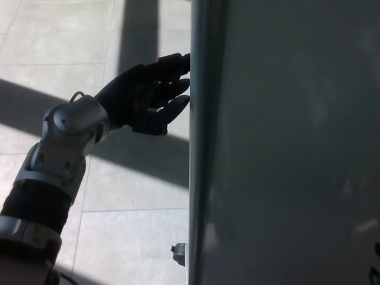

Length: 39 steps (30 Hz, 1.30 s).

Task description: A white board is being place on the right hand side and parallel to the robot and the robot uses its left hand to grab on the leftside of the whiteboard and drag the whiteboard from the right hand side to the left hand side

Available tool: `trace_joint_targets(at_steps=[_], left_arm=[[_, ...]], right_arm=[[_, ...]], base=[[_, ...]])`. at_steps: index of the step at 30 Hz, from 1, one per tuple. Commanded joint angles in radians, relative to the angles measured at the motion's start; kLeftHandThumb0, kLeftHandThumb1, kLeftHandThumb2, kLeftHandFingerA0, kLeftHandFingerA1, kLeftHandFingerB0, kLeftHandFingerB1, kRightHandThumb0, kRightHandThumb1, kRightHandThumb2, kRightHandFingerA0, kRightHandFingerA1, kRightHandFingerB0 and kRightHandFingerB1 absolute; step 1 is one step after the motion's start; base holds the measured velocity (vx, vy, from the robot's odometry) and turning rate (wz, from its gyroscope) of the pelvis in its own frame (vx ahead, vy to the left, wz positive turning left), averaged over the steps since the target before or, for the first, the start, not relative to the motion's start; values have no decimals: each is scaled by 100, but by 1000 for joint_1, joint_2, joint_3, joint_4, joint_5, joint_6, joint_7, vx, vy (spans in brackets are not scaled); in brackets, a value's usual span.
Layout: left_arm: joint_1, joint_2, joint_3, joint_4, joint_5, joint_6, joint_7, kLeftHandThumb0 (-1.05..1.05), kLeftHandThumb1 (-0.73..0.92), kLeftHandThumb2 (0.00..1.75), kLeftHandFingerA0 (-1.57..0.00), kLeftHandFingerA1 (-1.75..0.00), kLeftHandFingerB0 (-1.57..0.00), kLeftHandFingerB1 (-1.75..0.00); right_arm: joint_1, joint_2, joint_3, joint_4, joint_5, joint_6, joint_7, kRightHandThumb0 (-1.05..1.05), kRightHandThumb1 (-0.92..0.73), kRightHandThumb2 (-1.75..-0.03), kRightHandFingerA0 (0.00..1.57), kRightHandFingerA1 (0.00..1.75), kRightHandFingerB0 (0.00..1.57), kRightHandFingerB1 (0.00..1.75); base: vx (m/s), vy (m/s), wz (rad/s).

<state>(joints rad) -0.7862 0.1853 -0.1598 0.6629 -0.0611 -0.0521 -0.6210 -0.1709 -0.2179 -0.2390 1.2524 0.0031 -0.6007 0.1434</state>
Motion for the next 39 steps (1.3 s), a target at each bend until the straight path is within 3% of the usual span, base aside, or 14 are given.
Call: trace_joint_targets(at_steps=[1,4,5,8,12,13,18,19,25,26,32,35,36,39], left_arm=[[29,6,-22,-59,24,-7,-25,-98,72,113,0,-9,0,-4],[33,-2,-19,-51,14,-16,-29,-98,72,113,0,-9,0,-4],[39,-1,-16,-58,11,-22,-29,-103,83,118,0,-2,0,-1],[53,12,-13,-68,20,-47,-23,-92,80,117,0,-11,0,-9],[62,18,-9,-89,12,-24,-35,-99,84,118,0,-5,0,-3],[69,31,3,-100,-7,22,-55,-102,81,115,0,-3,0,0],[70,41,8,-104,-2,25,-59,-103,80,115,0,-3,0,0],[74,72,33,-76,-11,25,-69,-102,73,111,0,-3,0,0],[93,117,68,-81,-30,14,-98,-103,74,112,0,0,0,0],[95,123,77,-81,-35,12,-105,-102,73,111,0,-1,0,0],[110,132,97,-120,-45,58,-122,-102,69,109,0,0,0,0],[127,140,102,-165,-52,86,-133,-102,70,109,0,-1,0,0],[140,148,103,-189,-60,77,-153,-102,73,108,0,0,0,0],[161,151,97,-233,-61,63,-163,-101,72,108,0,0,0,-1]], right_arm=[[-5,-9,0,5,13,-13,18,-56,-90,-66,30,37,16,29],[-6,-8,-12,4,30,-12,43,-56,-90,-66,30,37,16,29],[-4,-9,-6,3,19,-16,31,-57,-90,-66,32,37,17,29],[-3,-2,-4,0,20,-10,21,-57,-88,-65,32,37,18,29],[-2,-7,13,1,2,-13,-3,-56,-89,-65,33,37,18,29],[-5,4,-29,3,67,2,84,-55,-88,-66,27,37,14,29],[-5,-2,-15,3,36,-14,50,-54,-89,-66,30,37,16,29],[-12,-11,-4,5,22,-9,44,-55,-90,-65,30,37,17,29],[-12,-14,-3,2,27,-6,48,-57,-88,-65,31,37,17,29],[-13,-7,-12,2,39,-2,51,-62,-73,-88,23,45,14,39],[-12,-6,-11,5,35,-1,50,-64,-74,-89,23,45,14,39],[-10,-1,-23,3,55,0,76,-62,-75,-88,21,44,13,39],[-11,-7,-4,1,29,-7,54,-56,-90,-66,30,37,17,29],[-13,-11,5,2,22,-8,39,-58,-90,-66,31,36,17,28]], base=[[0,0,0],[0,0,0],[0,0,0],[0,0,0],[0,0,0],[0,0,0],[0,0,0],[0,0,0],[0,0,0],[0,0,0],[0,0,0],[0,0,0],[0,0,0],[0,0,0]])
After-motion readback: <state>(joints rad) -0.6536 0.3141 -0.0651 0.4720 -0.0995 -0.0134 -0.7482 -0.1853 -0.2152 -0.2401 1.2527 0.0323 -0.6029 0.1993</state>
